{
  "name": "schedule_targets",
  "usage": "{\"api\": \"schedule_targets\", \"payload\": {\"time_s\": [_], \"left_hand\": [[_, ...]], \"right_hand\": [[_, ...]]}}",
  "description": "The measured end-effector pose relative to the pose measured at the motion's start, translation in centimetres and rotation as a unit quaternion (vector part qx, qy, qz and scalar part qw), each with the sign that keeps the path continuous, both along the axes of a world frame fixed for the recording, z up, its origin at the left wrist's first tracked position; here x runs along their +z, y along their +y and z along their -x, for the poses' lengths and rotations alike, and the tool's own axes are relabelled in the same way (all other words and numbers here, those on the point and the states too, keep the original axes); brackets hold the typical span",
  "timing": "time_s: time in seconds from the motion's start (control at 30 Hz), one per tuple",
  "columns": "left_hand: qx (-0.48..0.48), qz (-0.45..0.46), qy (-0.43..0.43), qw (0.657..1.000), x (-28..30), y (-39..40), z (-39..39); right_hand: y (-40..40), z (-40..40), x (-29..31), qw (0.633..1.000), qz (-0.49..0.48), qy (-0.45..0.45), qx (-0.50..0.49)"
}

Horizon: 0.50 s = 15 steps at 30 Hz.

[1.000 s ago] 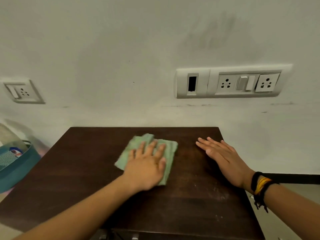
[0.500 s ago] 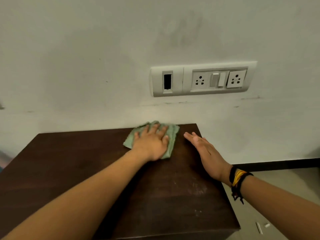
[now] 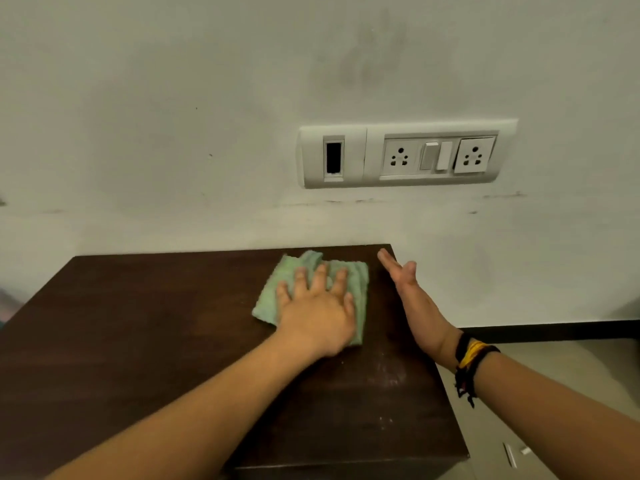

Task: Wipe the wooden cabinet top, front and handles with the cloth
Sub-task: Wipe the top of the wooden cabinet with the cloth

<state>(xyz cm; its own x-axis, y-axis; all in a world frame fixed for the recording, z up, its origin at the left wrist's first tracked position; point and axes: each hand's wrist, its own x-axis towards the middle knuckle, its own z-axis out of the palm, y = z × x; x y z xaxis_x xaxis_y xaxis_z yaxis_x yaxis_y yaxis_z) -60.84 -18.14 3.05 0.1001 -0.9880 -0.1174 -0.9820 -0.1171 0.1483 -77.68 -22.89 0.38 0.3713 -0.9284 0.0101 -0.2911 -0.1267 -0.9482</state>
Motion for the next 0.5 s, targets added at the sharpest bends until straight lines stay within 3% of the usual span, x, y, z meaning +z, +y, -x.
{"api": "schedule_targets", "payload": {"time_s": [0.1, 0.2, 0.3, 0.4, 0.5], "left_hand": [[-0.134, 0.017, 0.018, 0.991, 0.5, -0.9, 4.0], [-0.093, 0.002, 0.015, 0.996, 1.2, -5.0, 0.6], [-0.057, 0.021, -0.003, 0.998, -0.3, -0.5, -1.7], [-0.128, 0.035, -0.002, 0.991, -0.6, 4.7, 2.0], [-0.171, 0.017, 0.01, 0.985, 0.3, 2.8, 4.7]], "right_hand": [[-1.0, 0.1, 0.3, 0.999, -0.017, -0.047, 0.002], [-1.0, -0.5, 0.6, 0.997, -0.039, -0.068, -0.008], [-0.3, -0.8, 0.5, 0.997, -0.039, -0.064, -0.024], [-0.4, -0.3, 0.8, 0.997, -0.041, -0.053, -0.03], [-0.3, -0.3, 1.2, 0.996, -0.05, -0.064, -0.033]]}}
